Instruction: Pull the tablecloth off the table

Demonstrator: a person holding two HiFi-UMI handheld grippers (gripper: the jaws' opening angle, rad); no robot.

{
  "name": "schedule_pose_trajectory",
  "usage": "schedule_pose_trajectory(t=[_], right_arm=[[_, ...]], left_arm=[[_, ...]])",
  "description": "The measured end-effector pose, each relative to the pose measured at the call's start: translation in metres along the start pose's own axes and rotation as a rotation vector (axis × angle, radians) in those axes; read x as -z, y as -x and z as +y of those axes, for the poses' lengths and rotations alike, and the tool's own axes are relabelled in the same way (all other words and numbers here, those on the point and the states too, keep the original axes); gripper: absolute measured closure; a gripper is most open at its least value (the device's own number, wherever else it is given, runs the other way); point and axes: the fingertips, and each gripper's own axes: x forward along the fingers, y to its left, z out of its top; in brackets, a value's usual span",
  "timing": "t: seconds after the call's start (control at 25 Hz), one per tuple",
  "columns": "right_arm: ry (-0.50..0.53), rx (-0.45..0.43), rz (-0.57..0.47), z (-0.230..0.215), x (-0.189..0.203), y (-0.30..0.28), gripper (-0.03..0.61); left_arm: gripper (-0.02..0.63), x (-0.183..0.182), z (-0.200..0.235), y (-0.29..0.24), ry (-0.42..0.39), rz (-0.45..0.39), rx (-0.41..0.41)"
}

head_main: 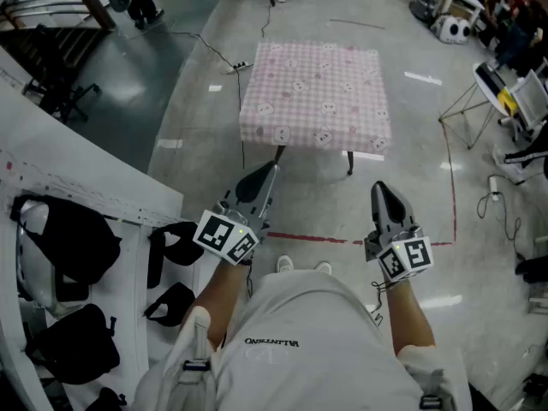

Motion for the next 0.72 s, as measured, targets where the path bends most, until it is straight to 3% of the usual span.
schedule_pose_trajectory(t=[0.32,0.72], right_arm=[[-0.053,-0.009,-0.011,0.001,0.002,-0.002,0.569],[-0.028,-0.005,0.0,0.004,0.003,-0.014,0.569]], left_arm=[[0.611,0.0,0.003,0.004,0.011,-0.002,-0.003],[0.611,-0.002,0.012,0.006,0.026,-0.012,0.002]])
